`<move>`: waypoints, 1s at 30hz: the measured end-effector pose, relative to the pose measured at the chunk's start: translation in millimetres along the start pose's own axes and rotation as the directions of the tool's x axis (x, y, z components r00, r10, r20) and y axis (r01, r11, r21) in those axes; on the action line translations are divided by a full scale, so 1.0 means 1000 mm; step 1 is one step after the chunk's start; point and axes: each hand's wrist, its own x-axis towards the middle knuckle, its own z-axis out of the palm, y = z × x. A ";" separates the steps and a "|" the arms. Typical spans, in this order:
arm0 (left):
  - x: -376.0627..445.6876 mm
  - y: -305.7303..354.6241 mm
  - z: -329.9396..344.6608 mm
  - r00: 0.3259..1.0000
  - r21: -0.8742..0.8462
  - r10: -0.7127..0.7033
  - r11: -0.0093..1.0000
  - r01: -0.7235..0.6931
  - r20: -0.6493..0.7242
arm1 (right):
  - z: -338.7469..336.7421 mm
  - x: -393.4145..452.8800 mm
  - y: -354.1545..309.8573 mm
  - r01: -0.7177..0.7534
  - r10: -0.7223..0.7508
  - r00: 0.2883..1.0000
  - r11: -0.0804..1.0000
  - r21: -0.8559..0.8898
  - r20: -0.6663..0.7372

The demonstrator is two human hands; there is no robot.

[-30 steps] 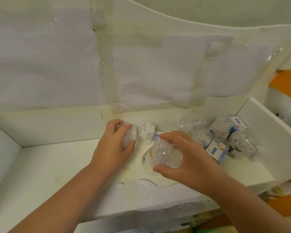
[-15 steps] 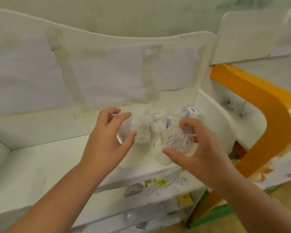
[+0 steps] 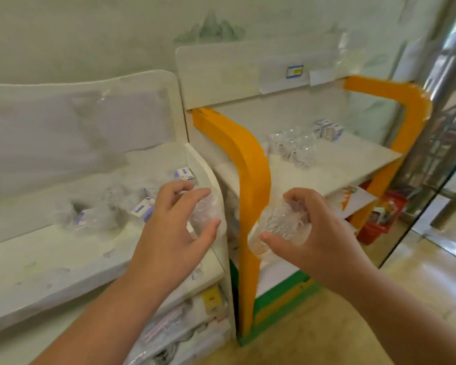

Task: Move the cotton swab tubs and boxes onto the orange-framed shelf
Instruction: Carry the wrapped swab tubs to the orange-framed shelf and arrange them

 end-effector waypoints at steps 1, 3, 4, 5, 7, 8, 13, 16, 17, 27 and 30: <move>0.002 0.011 0.010 1.000 -0.018 0.014 1.000 -0.014 0.017 | -0.010 -0.004 0.009 -0.020 0.020 1.000 1.000 -0.007 -0.013; 0.008 0.030 0.029 0.998 -0.048 0.046 0.998 -0.043 0.052 | -0.027 -0.008 0.027 -0.056 0.055 0.998 0.998 -0.013 -0.038; 0.012 0.038 0.038 0.996 -0.057 0.066 0.996 -0.062 0.068 | -0.035 -0.010 0.035 -0.073 0.072 0.996 0.997 -0.017 -0.051; 0.016 0.045 0.047 0.993 -0.063 0.082 0.995 -0.077 0.085 | -0.041 -0.010 0.043 -0.088 0.087 0.994 0.996 -0.021 -0.063; 0.027 0.057 0.066 0.988 -0.069 0.105 0.993 -0.097 0.116 | -0.053 -0.009 0.059 -0.108 0.105 0.991 0.994 -0.029 -0.083; 0.033 0.061 0.075 0.985 -0.068 0.118 0.992 -0.110 0.125 | -0.059 -0.007 0.067 -0.117 0.114 0.990 0.992 -0.035 -0.087; 0.068 0.083 0.122 0.980 -0.087 0.143 0.987 -0.132 0.138 | -0.085 0.016 0.112 -0.168 0.163 0.982 0.985 -0.046 -0.094; 0.091 0.093 0.155 0.982 -0.105 0.120 0.989 -0.105 0.149 | -0.097 0.040 0.139 -0.173 0.166 0.979 0.983 -0.057 -0.114; 0.099 0.095 0.167 0.982 -0.110 0.105 0.990 -0.089 0.154 | -0.100 0.049 0.148 -0.177 0.169 0.979 0.982 -0.066 -0.112; 0.176 0.100 0.248 0.985 -0.052 0.029 0.998 -0.020 0.172 | -0.130 0.142 0.229 -0.190 0.179 0.980 0.972 -0.139 -0.085; 0.187 0.097 0.261 0.987 -0.031 -0.006 0.999 0.012 0.163 | -0.130 0.169 0.252 -0.178 0.171 0.983 0.975 -0.136 -0.060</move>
